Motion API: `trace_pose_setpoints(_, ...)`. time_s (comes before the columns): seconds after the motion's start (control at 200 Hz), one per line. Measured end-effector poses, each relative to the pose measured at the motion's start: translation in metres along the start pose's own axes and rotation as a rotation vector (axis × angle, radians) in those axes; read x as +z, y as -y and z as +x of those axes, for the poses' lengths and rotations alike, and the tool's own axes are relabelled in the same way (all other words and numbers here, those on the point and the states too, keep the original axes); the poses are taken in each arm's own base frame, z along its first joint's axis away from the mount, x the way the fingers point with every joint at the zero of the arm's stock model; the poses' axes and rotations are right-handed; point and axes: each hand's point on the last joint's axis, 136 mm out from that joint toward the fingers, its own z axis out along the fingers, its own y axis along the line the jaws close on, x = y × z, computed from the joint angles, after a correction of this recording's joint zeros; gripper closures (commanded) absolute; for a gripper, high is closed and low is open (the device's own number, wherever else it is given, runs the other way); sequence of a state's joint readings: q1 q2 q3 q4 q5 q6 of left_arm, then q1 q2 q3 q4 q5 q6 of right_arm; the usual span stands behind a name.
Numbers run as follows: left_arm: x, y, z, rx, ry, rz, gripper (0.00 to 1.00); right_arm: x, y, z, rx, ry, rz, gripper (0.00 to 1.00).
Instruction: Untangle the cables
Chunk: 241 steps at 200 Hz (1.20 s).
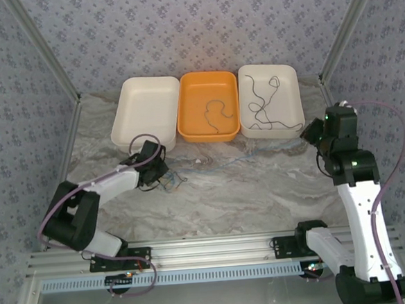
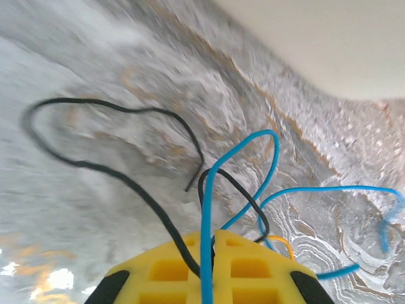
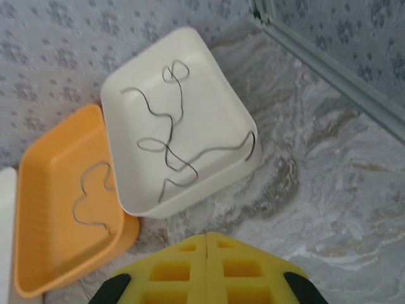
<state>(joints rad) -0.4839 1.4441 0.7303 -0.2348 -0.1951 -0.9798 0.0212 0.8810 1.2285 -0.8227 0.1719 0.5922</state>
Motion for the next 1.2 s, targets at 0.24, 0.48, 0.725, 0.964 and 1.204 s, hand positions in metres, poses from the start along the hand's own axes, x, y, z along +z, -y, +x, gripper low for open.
trace_pose_setpoints(0.24, -0.021, -0.039, -0.032, -0.045, 0.085, -0.053, 1.00, -0.034, -0.016, -0.058, 0.048, 0.144, -0.043, 1.00)
trace_pose_setpoints(0.48, -0.020, -0.073, -0.027, -0.055, 0.063, -0.122, 1.00, -0.044, -0.012, -0.072, 0.068, 0.176, -0.026, 1.00)
trace_pose_setpoints(0.725, -0.019, -0.074, -0.026, -0.051, 0.051, -0.118, 1.00, -0.068, -0.018, -0.103, 0.092, 0.251, -0.041, 1.00)
trace_pose_setpoints(0.964, -0.005, -0.088, -0.023, -0.060, 0.018, -0.160, 1.00, -0.109, -0.017, -0.142, 0.134, 0.373, -0.044, 1.00)
trace_pose_setpoints(1.204, 0.004, -0.079, -0.018, -0.051, -0.022, -0.111, 0.95, -0.125, -0.037, -0.156, 0.130, 0.389, -0.139, 1.00)
